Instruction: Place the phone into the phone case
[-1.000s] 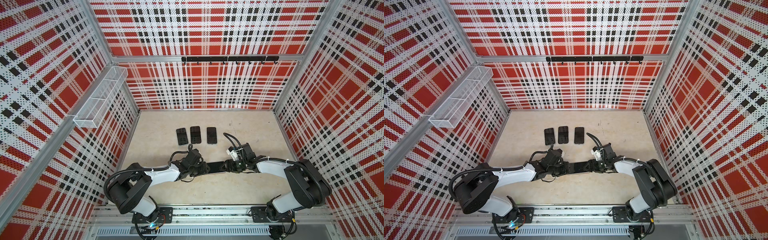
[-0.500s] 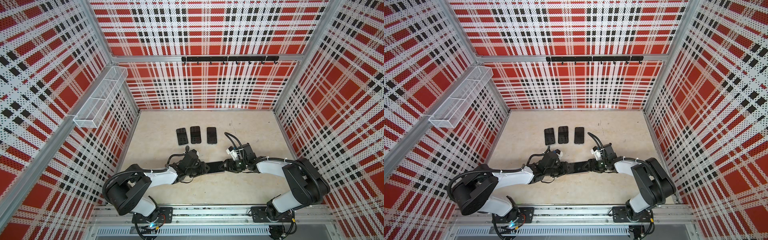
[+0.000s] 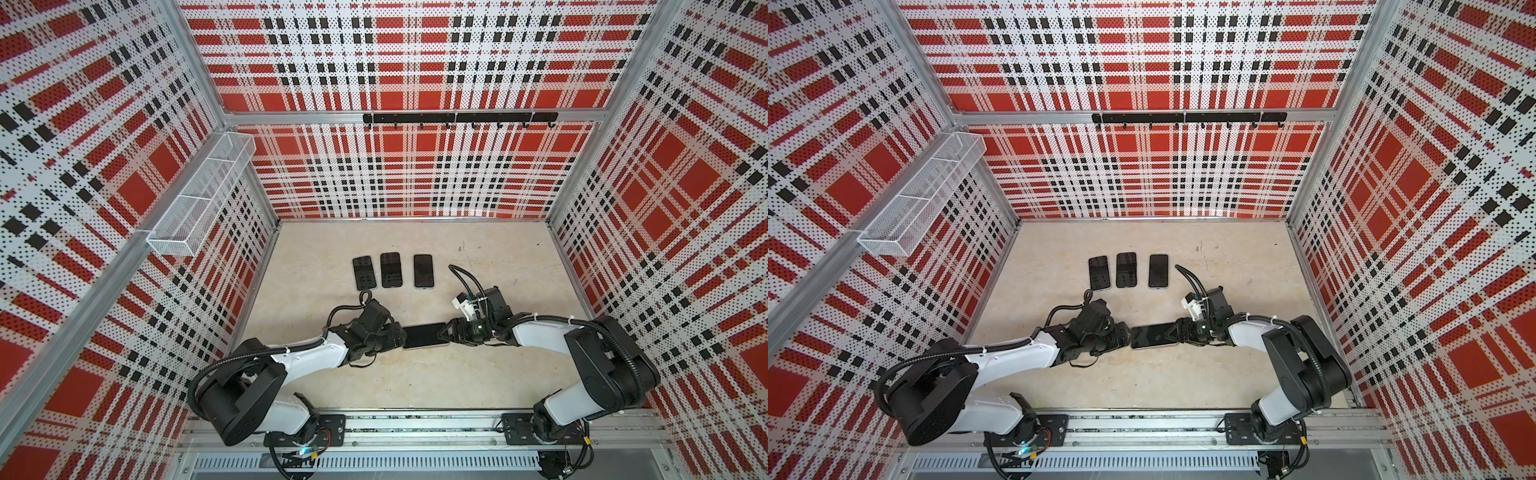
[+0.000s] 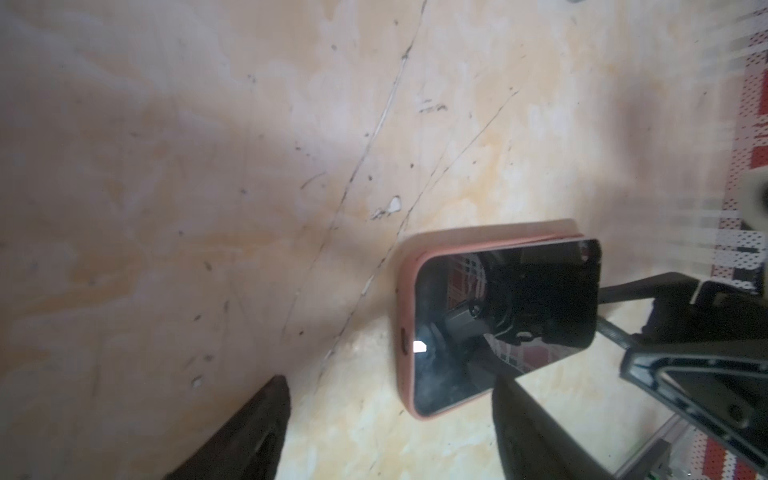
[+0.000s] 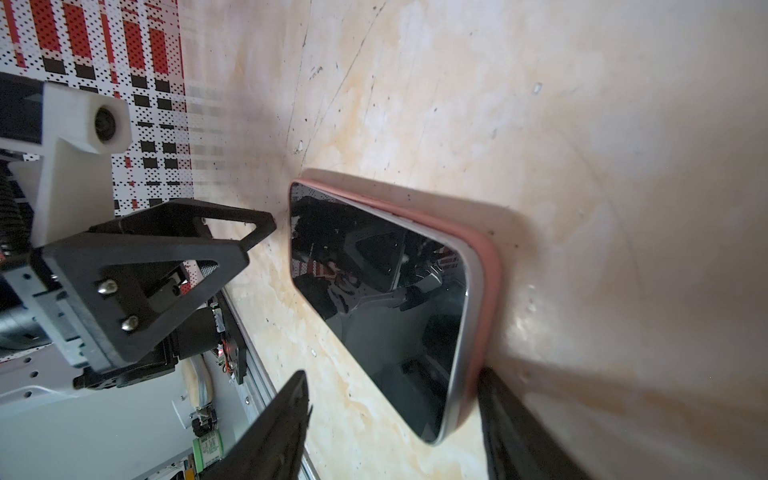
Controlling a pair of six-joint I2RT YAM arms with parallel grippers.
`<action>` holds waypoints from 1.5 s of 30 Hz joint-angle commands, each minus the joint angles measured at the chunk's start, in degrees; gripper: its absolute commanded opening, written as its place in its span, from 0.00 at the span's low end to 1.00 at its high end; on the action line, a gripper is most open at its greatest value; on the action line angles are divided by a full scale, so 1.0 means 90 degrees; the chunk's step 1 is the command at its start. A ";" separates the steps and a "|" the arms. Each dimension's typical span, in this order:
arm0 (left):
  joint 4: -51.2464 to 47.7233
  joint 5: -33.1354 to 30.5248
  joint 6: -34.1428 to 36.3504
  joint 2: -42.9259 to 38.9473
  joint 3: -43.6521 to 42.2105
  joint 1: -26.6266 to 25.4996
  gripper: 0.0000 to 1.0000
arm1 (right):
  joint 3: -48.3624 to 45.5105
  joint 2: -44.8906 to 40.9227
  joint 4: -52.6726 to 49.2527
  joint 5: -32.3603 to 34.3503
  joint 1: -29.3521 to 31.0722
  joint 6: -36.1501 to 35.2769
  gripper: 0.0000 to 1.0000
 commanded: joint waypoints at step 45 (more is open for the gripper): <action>0.2105 0.0795 -0.0699 0.1024 -0.0685 -0.0174 0.76 | 0.0226 -0.0470 0.0791 -0.0929 0.0060 0.0642 0.28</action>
